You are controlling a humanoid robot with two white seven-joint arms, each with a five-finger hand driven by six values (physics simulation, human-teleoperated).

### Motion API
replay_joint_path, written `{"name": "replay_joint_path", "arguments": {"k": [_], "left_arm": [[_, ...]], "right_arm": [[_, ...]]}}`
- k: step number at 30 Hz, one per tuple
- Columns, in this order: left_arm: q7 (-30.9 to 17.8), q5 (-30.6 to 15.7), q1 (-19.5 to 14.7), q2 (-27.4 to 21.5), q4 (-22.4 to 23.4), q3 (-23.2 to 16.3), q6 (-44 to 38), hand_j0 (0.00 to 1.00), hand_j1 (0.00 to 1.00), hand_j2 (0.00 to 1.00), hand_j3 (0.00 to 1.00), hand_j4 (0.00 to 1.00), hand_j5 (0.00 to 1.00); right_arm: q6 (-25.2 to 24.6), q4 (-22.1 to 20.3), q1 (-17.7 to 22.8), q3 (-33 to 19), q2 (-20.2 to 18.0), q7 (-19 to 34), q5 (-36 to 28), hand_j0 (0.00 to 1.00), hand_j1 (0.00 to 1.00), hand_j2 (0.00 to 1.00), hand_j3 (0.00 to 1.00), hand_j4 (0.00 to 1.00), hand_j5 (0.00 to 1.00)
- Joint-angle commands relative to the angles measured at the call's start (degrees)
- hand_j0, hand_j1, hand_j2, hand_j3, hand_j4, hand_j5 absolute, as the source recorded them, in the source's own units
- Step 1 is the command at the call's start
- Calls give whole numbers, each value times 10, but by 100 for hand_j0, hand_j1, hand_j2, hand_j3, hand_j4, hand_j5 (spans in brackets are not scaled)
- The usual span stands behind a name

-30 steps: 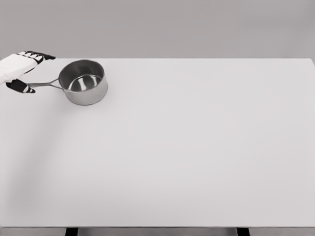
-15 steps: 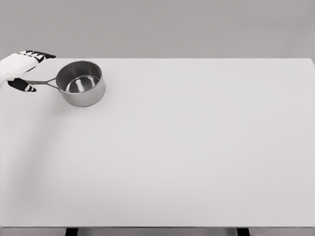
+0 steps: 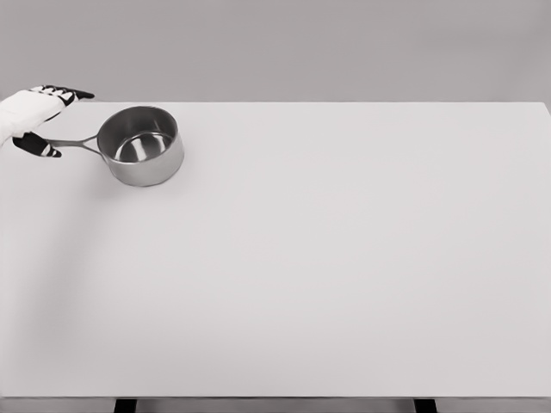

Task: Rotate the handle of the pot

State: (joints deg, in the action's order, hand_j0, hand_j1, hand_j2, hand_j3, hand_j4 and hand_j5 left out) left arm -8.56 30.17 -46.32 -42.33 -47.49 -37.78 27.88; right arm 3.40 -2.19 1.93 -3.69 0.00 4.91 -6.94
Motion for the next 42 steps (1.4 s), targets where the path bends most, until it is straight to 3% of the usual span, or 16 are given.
{"name": "replay_joint_path", "arguments": {"k": [1, 42], "left_arm": [[0, -2, -2, 3, 9, 1, -1, 100, 100, 100, 100, 100, 100], [6, 18, -40, 26, 90, 0, 0, 100, 100, 100, 100, 100, 100]], "right_arm": [[0, 0, 0, 0, 0, 0, 0, 100, 100, 100, 100, 100, 100], [0, 0, 0, 0, 0, 0, 0, 100, 100, 100, 100, 100, 100]]}}
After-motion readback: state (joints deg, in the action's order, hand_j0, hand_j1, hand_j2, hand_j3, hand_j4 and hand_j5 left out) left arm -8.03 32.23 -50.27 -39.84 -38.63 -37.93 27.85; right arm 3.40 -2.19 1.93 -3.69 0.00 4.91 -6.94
